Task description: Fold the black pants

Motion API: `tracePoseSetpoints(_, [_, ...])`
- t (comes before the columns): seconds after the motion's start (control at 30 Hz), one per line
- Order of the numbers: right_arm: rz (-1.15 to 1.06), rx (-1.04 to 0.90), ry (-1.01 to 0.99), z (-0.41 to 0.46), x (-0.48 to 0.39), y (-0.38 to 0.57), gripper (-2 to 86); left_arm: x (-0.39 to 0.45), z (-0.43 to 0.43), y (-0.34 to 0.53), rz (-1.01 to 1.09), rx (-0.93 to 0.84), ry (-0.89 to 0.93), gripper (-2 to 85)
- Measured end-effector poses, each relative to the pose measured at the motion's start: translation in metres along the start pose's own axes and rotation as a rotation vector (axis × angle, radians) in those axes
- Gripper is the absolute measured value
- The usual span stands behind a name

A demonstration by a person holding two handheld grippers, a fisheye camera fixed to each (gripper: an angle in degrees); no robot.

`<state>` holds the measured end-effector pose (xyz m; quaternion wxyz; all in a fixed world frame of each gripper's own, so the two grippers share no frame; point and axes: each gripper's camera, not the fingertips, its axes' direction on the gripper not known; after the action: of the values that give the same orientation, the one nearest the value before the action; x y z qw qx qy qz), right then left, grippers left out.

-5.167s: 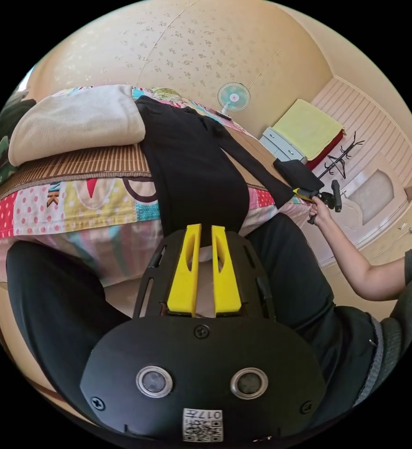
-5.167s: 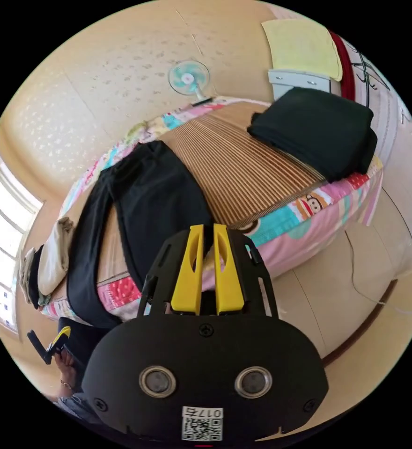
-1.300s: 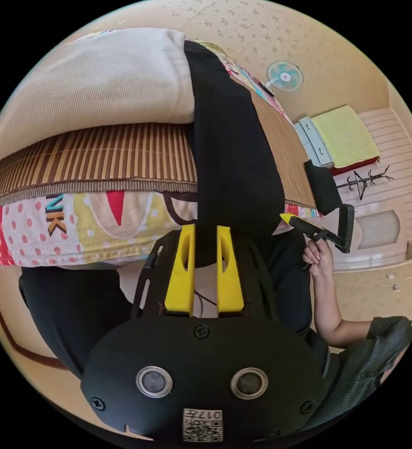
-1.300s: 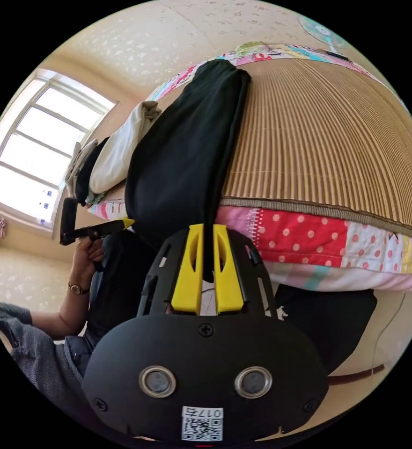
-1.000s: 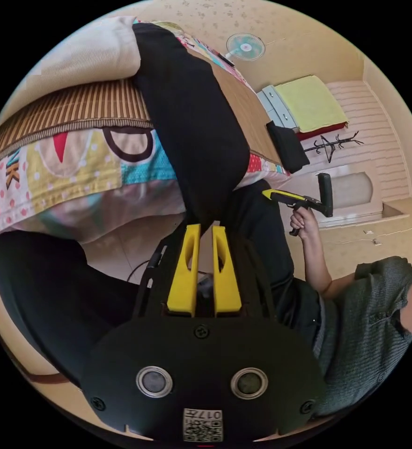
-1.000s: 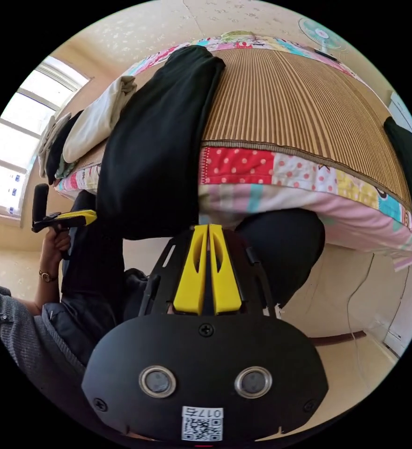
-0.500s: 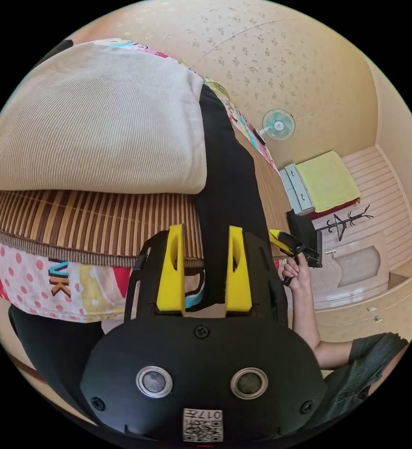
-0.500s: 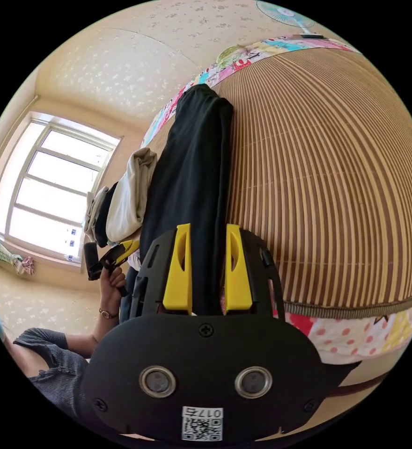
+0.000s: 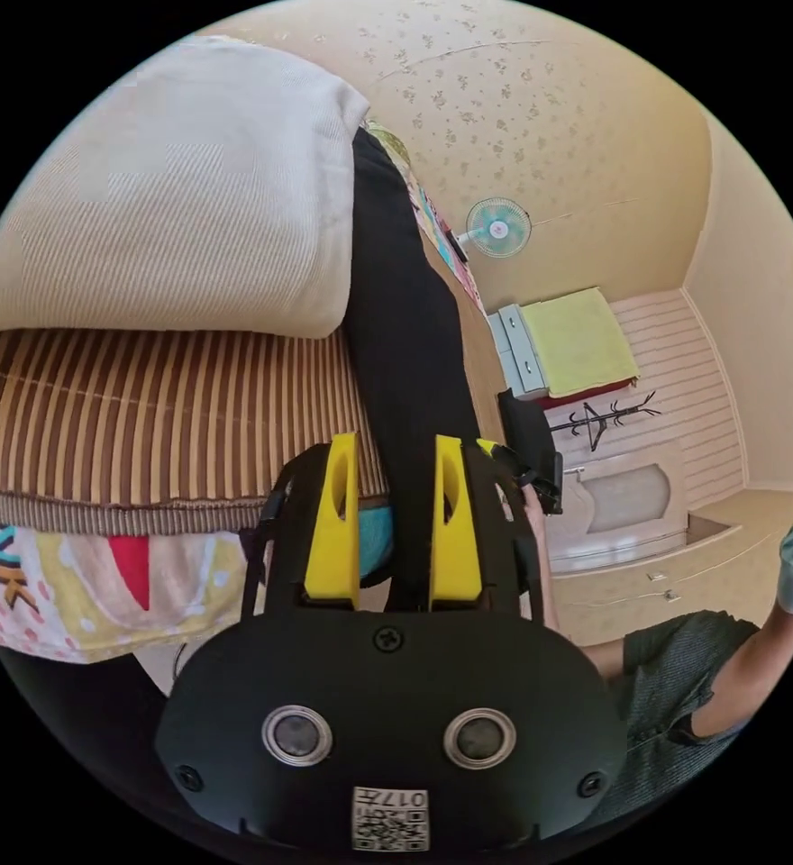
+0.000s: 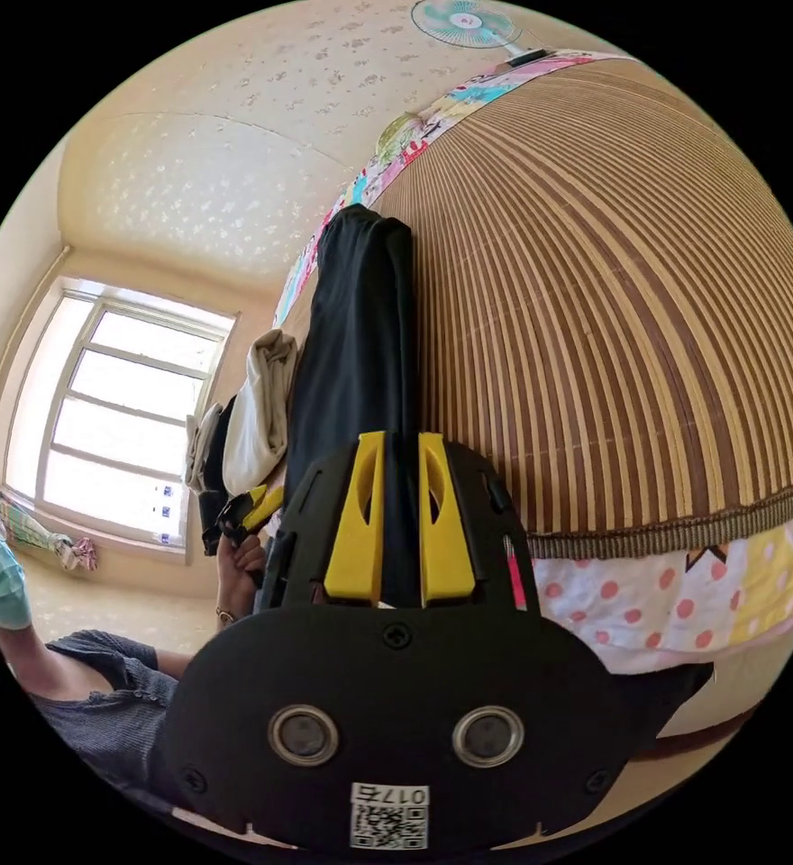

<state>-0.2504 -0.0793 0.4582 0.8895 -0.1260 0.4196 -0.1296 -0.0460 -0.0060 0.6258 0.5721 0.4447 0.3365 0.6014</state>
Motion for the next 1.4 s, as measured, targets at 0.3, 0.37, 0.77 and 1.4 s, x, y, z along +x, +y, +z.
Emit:
tracePoseSetpoints(0.3, [-0.108,-0.13,-0.084,-0.013,-0.009,-0.011,3.5,0.019,0.0,0.008,0.028,-0.055,0.012,1.4])
tracePoseSetpoints(0.37, [-0.174,-0.088,-0.272,-0.038,-0.018,0.007,3.0,0.038,-0.037,0.029,0.106,-0.008,0.115,0.0])
tracePoseSetpoints(0.77, [-0.86,0.301,-0.618,-0.247,-0.218,0.101,2.1,0.26,-0.255,0.1,0.764,0.452,0.536,-0.6])
tracePoseSetpoints(1.4, [-0.523,0.364,-0.247,-0.239,-0.252,-0.072,1.7,0.342,-0.211,-0.056,0.557,0.45,0.224,-0.5])
